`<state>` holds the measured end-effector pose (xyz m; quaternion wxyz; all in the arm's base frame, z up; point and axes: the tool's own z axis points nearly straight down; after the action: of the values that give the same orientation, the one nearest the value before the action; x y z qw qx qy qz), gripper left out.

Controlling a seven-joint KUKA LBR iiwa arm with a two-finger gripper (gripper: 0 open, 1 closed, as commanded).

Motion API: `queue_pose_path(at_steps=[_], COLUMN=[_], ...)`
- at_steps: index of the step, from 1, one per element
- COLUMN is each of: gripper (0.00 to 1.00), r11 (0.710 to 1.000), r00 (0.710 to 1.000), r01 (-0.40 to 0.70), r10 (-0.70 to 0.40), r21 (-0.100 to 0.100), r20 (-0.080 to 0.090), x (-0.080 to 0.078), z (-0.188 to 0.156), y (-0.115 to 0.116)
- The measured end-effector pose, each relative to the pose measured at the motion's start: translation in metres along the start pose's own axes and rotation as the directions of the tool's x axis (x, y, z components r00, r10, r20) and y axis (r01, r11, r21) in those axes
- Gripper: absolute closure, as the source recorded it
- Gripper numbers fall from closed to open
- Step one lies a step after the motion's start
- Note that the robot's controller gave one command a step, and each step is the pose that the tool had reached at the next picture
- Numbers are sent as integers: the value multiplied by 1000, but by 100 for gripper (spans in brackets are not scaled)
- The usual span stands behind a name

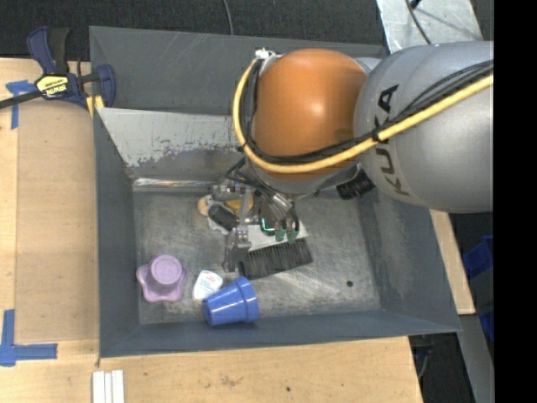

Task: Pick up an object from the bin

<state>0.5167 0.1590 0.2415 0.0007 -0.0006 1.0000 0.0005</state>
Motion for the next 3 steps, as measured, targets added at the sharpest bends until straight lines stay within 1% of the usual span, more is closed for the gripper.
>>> queue_pose_path(at_steps=[1, 2, 3], gripper=[0, 0, 0], r11=[1000, 999, 1000], r00=[1000, 999, 1000], r01=[-1, -41, 29], r10=[1, 41, -29], r21=[0, -3, 3], r20=[1, 8, 4], x=[0, -53, -75], z=[0, 30, 70], y=[0, -40, -65])
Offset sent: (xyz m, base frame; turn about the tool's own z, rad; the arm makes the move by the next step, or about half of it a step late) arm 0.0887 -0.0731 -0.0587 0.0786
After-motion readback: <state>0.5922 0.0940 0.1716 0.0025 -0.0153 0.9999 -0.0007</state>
